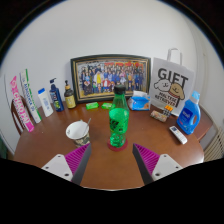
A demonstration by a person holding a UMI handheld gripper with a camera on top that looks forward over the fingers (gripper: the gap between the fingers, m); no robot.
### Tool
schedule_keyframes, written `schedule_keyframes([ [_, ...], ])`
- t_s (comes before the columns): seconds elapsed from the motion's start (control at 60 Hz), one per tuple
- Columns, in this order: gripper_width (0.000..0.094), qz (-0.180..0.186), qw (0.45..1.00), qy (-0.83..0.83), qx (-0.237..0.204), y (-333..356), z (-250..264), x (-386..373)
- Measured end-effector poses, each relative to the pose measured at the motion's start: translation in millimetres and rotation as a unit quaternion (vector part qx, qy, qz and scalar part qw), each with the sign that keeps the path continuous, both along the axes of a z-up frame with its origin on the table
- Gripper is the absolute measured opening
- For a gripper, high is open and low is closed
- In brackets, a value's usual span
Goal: Pour water
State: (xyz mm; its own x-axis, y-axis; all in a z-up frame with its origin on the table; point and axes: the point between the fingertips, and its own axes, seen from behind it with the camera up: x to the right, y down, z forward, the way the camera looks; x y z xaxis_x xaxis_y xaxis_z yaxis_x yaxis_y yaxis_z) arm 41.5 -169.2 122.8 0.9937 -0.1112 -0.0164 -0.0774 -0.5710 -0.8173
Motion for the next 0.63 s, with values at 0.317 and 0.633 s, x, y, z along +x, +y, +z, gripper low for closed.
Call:
schedule_keyframes([
  [0.317, 0.0854, -0.027, 0.998, -0.046, -0.018, -97.0, 52.3, -13.6],
  [0.633, 0.0855, -0.018, 0.999, -0.050, -0.009, -125.1, 74.9, -17.5],
])
